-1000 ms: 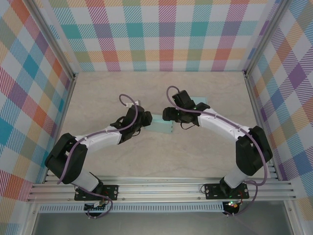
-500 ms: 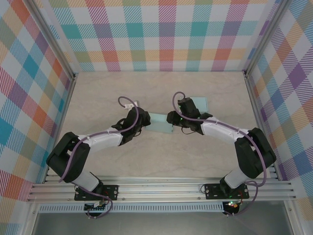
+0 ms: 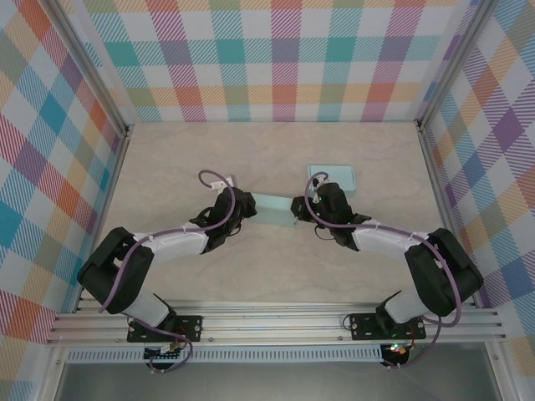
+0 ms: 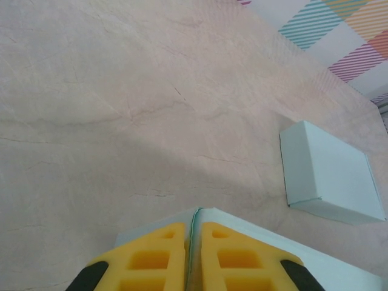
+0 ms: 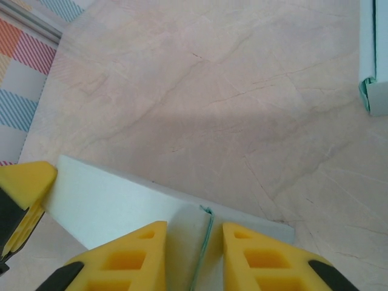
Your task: Fold the paper box
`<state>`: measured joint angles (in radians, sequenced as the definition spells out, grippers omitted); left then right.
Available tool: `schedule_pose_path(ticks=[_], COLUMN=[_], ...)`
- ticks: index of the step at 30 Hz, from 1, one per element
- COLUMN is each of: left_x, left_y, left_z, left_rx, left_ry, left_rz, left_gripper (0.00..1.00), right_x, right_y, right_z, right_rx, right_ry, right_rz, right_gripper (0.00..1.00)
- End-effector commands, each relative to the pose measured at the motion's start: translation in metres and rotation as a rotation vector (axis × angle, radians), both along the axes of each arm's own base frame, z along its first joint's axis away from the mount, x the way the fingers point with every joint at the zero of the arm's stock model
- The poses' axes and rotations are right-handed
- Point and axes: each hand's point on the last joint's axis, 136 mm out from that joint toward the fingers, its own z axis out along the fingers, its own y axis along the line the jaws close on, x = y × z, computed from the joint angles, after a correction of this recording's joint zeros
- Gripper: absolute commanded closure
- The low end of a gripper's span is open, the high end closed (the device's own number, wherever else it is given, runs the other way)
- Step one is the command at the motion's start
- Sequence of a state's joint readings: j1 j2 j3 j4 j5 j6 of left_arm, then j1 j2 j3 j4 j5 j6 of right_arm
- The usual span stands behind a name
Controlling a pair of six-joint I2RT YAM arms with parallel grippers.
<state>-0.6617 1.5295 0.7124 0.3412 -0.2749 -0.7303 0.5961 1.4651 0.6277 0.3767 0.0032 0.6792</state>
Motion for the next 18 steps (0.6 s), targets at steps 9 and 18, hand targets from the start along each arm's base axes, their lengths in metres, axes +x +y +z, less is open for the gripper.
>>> schedule_pose_path(ticks=[9,18], left_x=[-0.062,-0.039], left_y=[0.026,0.012], left_z=[-0.097,-0.029], left_rx=[0.204,0.213], left_ry=[0.322,0.189], left_rz=[-0.046,-0.098], left_gripper=[0.99,0.69], right_x=[-0.035,-0.027], right_y=[-0.009,-0.008], right_z=[-0.066,-0.046], right_rx=[-0.118,-0.173], right_ry=[0.059,0.020], right_rz=[0.108,0.126], right_gripper=[0.94,0.89])
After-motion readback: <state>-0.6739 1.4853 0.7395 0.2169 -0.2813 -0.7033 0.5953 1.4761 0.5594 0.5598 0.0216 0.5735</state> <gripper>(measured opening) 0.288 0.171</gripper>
